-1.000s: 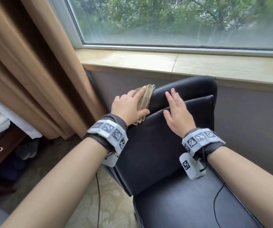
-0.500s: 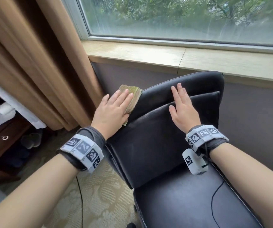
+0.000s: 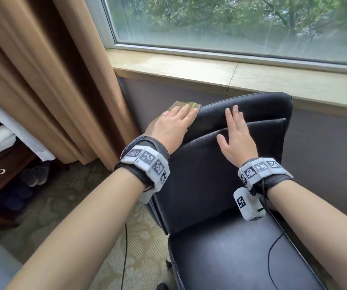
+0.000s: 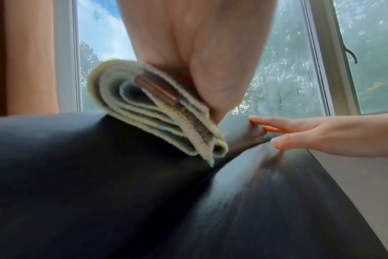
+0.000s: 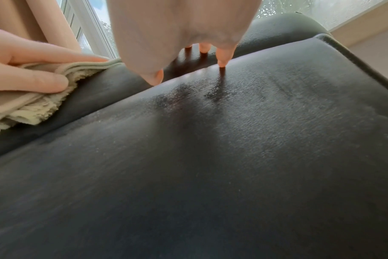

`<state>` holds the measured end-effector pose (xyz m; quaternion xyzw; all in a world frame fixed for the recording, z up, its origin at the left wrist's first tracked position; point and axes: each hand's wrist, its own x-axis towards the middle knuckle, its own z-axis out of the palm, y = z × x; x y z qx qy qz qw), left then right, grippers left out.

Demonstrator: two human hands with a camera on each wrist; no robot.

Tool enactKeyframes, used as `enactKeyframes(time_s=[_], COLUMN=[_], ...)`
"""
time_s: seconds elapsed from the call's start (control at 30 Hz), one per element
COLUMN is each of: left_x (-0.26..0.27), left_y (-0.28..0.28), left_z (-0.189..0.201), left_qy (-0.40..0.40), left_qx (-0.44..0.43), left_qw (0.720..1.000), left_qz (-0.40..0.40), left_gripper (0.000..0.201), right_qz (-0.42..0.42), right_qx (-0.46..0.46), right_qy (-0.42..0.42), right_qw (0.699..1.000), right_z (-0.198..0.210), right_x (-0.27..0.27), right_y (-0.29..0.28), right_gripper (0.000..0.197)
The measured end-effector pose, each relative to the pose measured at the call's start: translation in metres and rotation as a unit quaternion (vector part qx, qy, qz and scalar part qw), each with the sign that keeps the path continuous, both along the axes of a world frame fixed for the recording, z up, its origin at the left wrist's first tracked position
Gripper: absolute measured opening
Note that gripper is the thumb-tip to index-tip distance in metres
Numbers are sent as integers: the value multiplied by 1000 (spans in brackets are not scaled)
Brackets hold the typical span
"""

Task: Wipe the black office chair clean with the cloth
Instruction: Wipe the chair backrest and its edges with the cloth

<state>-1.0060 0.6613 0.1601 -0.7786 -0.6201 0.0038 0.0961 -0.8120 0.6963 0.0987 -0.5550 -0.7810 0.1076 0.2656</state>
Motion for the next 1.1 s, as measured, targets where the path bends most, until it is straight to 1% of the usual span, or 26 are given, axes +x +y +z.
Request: enactKeyframes(time_s=[0.1,0.17,0.27,0.33,0.4,0.5,0.57,0.67,0.77,0.83,0.97,1.0,1.1], left_x=[-24,-43,-65,-74,-75,-64,-52,-32,-19,-24,-53,-63,-85], left_y=[-18,-35,-60,-69,-68,-59,-53,-37,-28,-34,-59,-66,-90], left_z=[-5,-8,-13,-19,-22,-21,-16,-11,-11,-15,-24,-30,-40], left_qy=[-41,-70,-104,-93,-71,-78,-78,-45,3,-4,-27,-29,-71], left_qx=[15,18,50,56,53,49,52,42,28,28,118,134,126], left_qw=[999,997,993,994,996,996,996,998,998,998,992,990,989], left_qz=[-10,2,-14,-25,-25,-11,2,30,47,47,-28,-34,-16], left_gripper=[64,64,59,51,48,60,61,58,62,63,58,58,56], right_qz=[6,10,10,13,14,10,9,3,-5,-4,1,0,-3], right_qx=[0,3,12,15,14,9,6,1,3,3,5,6,7], right_qy=[-4,-7,-8,0,2,-1,4,12,10,11,8,7,9], right_qw=[1000,1000,1000,1000,1000,1000,1000,1000,1000,1000,1000,1000,1000], right_z=[0,0,0,-1,-2,-2,-2,-1,0,0,0,0,-1], right_x=[0,-3,-7,-9,-11,-11,-11,-9,-9,-9,-9,-10,-12], right_y=[-1,-2,-4,-5,-5,-3,-3,-3,-3,-3,-3,-4,-5], right_gripper=[67,66,66,66,67,68,69,70,70,69,68,68,68])
